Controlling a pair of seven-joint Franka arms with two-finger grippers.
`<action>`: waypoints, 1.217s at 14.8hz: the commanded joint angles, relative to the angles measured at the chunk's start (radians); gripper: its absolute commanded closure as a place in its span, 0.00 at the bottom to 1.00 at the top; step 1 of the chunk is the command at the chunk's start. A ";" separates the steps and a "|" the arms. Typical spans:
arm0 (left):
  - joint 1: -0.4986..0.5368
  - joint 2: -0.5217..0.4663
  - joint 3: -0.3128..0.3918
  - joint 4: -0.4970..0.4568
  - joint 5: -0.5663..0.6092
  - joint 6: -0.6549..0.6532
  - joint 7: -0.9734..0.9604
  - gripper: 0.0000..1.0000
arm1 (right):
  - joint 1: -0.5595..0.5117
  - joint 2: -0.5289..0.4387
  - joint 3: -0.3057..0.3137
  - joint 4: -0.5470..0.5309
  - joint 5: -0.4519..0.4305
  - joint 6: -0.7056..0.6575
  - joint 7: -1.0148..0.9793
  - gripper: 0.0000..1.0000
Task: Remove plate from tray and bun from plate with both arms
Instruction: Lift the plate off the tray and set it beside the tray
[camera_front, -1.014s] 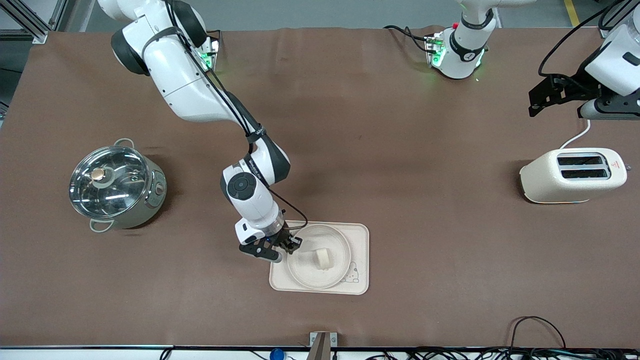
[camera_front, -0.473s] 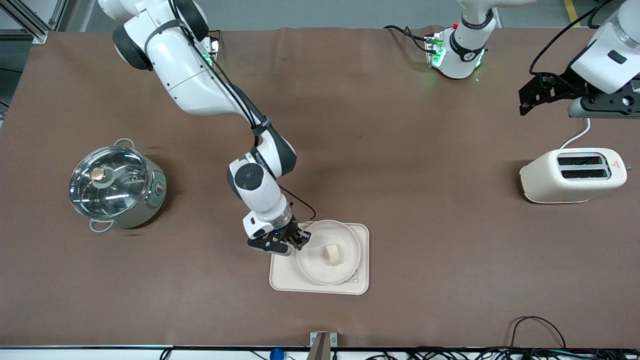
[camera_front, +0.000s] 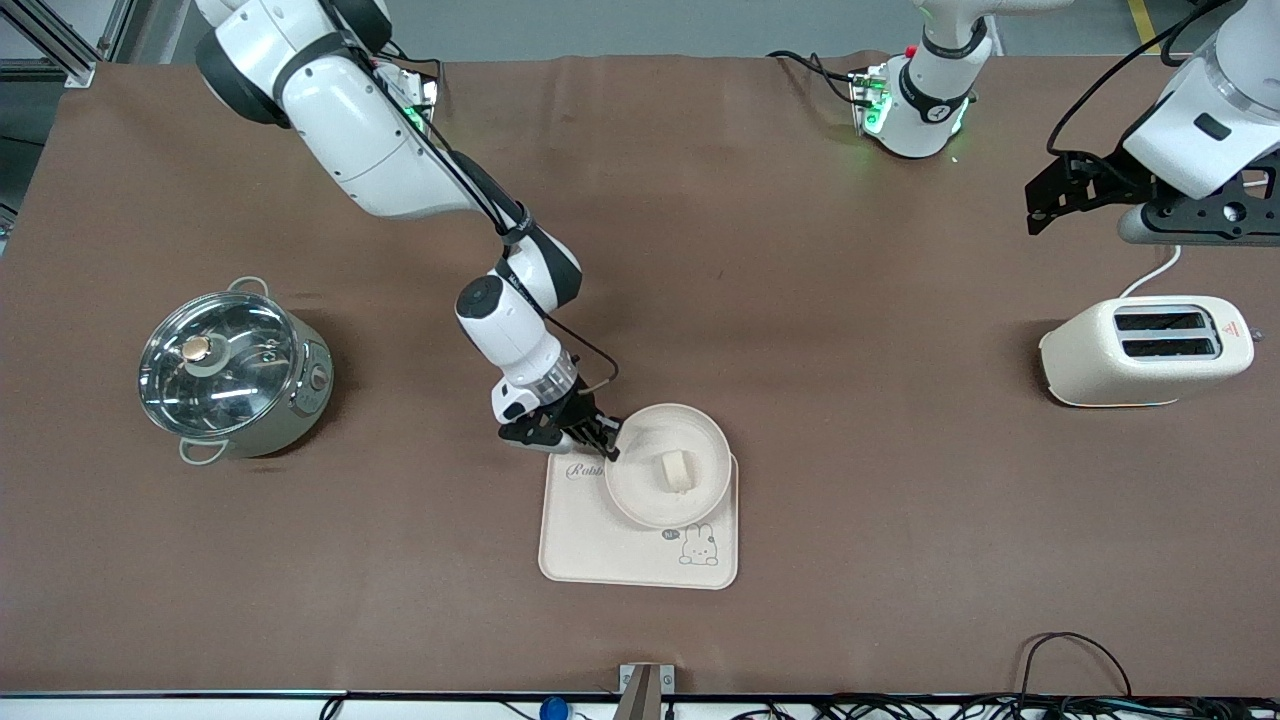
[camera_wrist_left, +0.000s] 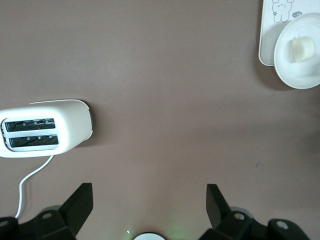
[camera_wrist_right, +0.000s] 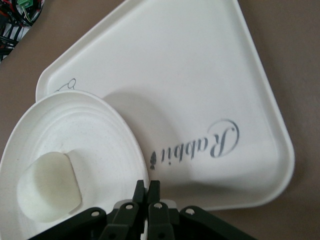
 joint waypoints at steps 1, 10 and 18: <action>0.000 0.017 -0.010 0.014 -0.015 -0.011 -0.022 0.00 | -0.041 -0.099 0.044 -0.143 -0.007 -0.010 0.027 1.00; -0.002 0.025 -0.012 0.014 -0.015 -0.010 -0.024 0.00 | -0.036 -0.263 0.043 -0.413 -0.014 -0.016 -0.002 1.00; -0.002 0.045 -0.038 0.012 -0.059 -0.011 -0.105 0.00 | -0.021 -0.293 0.044 -0.458 -0.014 -0.029 0.015 0.31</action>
